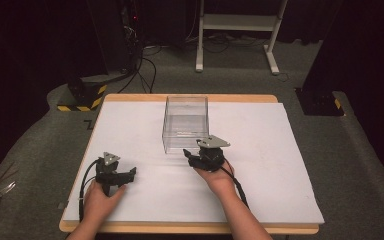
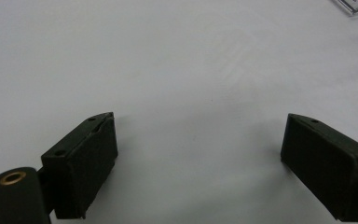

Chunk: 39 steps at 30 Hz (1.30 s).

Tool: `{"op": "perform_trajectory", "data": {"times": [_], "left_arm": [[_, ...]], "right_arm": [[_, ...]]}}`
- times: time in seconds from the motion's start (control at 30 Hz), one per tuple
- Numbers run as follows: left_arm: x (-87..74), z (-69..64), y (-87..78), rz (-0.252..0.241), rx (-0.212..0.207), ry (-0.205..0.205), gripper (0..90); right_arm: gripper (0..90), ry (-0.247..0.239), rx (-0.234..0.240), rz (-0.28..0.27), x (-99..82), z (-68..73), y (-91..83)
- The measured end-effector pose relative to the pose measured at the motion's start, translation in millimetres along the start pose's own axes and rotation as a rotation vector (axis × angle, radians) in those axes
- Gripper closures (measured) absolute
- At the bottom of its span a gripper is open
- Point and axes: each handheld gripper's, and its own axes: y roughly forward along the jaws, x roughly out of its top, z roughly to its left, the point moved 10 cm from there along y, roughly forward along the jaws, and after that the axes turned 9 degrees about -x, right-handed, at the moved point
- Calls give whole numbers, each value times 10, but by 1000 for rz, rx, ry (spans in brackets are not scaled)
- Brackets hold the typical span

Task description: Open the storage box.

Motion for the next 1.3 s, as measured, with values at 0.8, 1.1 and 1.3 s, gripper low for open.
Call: {"op": "perform_trajectory", "data": {"times": [0.8, 1.1, 1.3], "left_arm": [[0, 0, 0, 0, 0, 0, 110], [0, 0, 0, 0, 0, 0, 110], [0, 0, 0, 0, 0, 0, 110]], "right_arm": [[513, 66, 43, -19, 56, -104, 217], [588, 56, 62, -24, 82, -110, 235], [631, 57, 67, -33, 79, -134, 239]]}}
